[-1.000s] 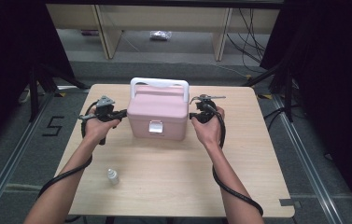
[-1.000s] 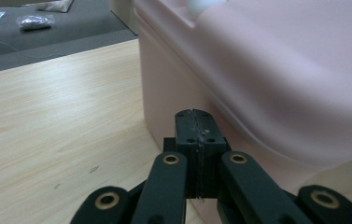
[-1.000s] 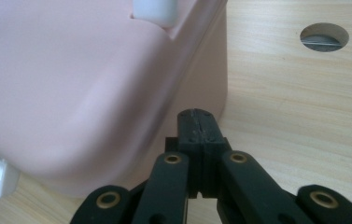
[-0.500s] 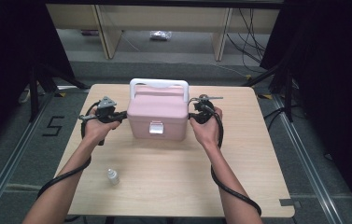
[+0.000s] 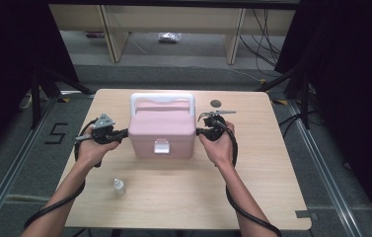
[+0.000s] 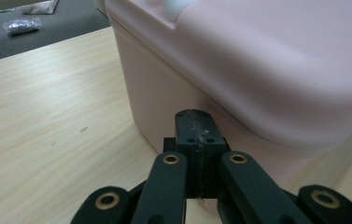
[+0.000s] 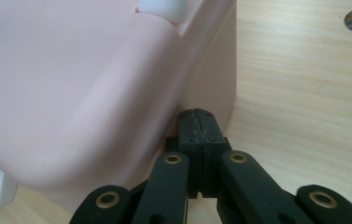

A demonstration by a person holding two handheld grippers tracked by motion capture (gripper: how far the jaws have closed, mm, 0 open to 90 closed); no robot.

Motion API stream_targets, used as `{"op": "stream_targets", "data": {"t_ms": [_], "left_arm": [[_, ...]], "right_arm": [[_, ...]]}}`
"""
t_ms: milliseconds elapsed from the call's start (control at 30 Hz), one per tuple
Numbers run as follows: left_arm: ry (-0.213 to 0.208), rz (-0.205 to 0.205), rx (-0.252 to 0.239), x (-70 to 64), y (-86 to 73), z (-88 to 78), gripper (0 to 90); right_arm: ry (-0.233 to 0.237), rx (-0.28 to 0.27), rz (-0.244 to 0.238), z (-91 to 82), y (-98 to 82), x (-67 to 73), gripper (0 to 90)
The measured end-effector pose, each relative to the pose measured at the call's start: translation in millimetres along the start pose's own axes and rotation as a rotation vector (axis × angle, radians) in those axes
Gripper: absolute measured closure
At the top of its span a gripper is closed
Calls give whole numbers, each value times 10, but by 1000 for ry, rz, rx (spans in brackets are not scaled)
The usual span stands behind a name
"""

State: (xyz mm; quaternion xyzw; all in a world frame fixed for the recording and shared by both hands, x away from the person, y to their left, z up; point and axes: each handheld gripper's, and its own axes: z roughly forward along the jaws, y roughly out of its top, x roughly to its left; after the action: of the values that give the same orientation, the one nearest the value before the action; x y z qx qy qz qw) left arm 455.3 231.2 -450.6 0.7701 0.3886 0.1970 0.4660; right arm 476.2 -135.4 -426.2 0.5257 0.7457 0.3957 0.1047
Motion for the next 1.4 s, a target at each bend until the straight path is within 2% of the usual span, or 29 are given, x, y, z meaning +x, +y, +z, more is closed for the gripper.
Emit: {"op": "stream_targets", "data": {"t_ms": [33,67,100,133,200,233,333,433,467,533,600,667,700,767,800,900,933,1033,1133,1200,1233,1267,1300,1333,1400], "left_arm": [[0,1,-2,-15,-22,-32,899],[5,2,-2,-30,-38,-57,899],[3,4,-3,-37,-48,-71,899],[11,7,-3,-53,-62,-94,899],[10,8,-5,-66,-90,-136,899],[12,9,-4,-72,-97,-150,899],[6,1,-10,-65,-116,-170,899],[17,6,-4,-58,-115,-185,898],[24,7,-1,-56,-117,-194,898],[22,0,-4,-53,-127,-204,899],[21,6,-6,-65,-135,-213,899],[28,11,-3,-80,-142,-231,898],[33,13,-3,-78,-147,-240,898],[31,7,-4,-65,-152,-244,898],[31,5,-5,-58,-153,-247,898],[35,4,-4,-61,-153,-248,899],[31,3,-5,-59,-154,-246,898],[36,-2,-7,-64,-159,-249,898],[39,-6,-8,-70,-159,-247,898],[30,-23,-9,-53,-162,-254,897],[20,-46,-14,-28,-167,-266,886],[21,-61,-19,8,-171,-283,811],[22,-78,-19,32,-177,-305,738],[16,-90,-25,52,-182,-329,697],[30,-109,-47,78,-179,-395,617]], "right_arm": [[4,0,14,-7,-22,23,900],[14,-8,-13,-15,-43,31,900],[13,3,-1,-25,-62,65,900],[13,-5,-30,-23,-72,60,900],[14,-2,-42,-26,-94,85,900],[17,5,-16,-30,-105,113,900],[19,-1,-36,-32,-116,130,900],[13,12,-29,-47,-130,170,900],[19,8,-44,-50,-135,175,900],[19,25,-30,-70,-155,211,900],[14,15,-57,-69,-157,204,900],[20,14,-40,-70,-162,222,900],[6,19,-44,-68,-163,228,900],[27,26,-36,-83,-179,246,900],[24,49,-23,-98,-183,265,900],[31,41,-41,-104,-198,260,900],[29,53,-19,-108,-205,271,900],[36,43,-39,-101,-213,252,900],[34,59,-20,-109,-208,266,900],[27,56,-38,-104,-206,252,900],[50,48,-37,-109,-208,237,900],[54,52,-25,-127,-209,229,869],[48,45,-31,-150,-215,219,853],[39,26,-58,-164,-220,184,837],[29,10,-55,-233,-241,125,808]]}}
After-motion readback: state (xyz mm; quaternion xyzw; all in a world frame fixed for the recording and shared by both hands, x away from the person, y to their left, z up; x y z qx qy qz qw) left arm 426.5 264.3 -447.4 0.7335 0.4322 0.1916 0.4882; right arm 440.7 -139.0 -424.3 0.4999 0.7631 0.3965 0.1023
